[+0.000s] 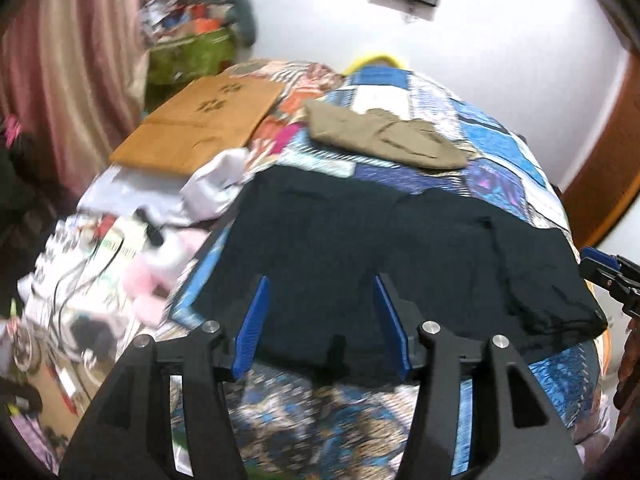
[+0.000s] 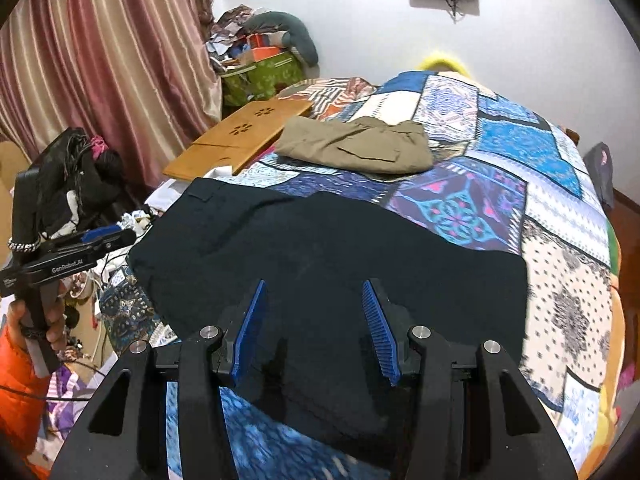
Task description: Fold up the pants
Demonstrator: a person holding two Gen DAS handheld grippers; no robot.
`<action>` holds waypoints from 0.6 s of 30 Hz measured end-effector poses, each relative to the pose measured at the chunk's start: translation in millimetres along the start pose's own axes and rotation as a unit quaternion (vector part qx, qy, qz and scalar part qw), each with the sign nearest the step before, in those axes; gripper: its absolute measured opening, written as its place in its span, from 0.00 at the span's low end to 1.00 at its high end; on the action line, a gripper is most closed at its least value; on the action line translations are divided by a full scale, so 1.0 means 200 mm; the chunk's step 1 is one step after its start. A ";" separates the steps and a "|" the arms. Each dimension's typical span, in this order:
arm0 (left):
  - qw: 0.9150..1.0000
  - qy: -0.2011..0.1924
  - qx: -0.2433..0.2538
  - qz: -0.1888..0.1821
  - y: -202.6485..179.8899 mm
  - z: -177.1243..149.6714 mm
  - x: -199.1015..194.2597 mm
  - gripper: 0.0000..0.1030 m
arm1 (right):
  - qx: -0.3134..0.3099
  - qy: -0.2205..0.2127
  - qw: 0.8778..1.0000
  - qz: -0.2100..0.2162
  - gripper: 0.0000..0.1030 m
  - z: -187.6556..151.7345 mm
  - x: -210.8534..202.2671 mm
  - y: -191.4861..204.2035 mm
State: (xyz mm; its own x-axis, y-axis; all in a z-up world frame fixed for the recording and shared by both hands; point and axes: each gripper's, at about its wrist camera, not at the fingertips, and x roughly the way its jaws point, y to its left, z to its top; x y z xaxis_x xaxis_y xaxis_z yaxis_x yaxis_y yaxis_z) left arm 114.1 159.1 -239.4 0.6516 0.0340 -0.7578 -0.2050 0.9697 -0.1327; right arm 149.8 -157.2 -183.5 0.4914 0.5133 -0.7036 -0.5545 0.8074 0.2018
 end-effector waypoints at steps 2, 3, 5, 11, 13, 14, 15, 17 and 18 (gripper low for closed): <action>1.000 0.012 -0.018 0.003 0.09 -0.04 0.02 0.52 | -0.002 0.006 1.000 0.006 0.45 0.00 0.04 0.03; 0.999 0.019 -0.026 0.000 0.12 -0.05 0.03 0.52 | -0.003 0.009 1.000 0.007 0.45 -0.01 0.05 0.04; 0.998 0.035 -0.046 -0.011 0.18 -0.09 0.07 0.52 | -0.005 0.020 1.000 0.008 0.45 -0.02 0.10 0.06; 0.991 0.065 -0.100 -0.065 0.25 -0.18 0.15 0.53 | -0.007 0.067 0.998 0.000 0.45 -0.11 0.22 0.07; 0.987 0.076 -0.113 -0.082 0.25 -0.21 0.17 0.53 | -0.005 0.073 0.997 0.000 0.45 -0.14 0.25 0.07; 0.986 0.081 -0.117 -0.085 0.24 -0.21 0.19 0.53 | -0.009 0.066 0.998 -0.001 0.45 -0.16 0.24 0.07; 0.985 0.090 -0.123 -0.086 0.24 -0.22 0.20 0.53 | -0.010 0.067 0.998 -0.001 0.45 -0.15 0.24 0.07; 0.980 0.100 -0.138 -0.098 0.25 -0.25 0.23 0.53 | -0.007 0.069 0.998 0.003 0.45 -0.15 0.23 0.07; 0.980 0.099 -0.142 -0.100 0.25 -0.26 0.23 0.53 | -0.005 0.069 0.998 0.004 0.45 -0.15 0.23 0.07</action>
State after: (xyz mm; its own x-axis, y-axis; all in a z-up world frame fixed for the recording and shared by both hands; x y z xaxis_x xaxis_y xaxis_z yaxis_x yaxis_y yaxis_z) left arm 96.5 196.8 -314.8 0.5514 -0.2249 -0.8034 -0.3005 0.8448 -0.4427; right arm 145.5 -130.9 -233.4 0.3903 0.4753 -0.7885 -0.5657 0.7995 0.2019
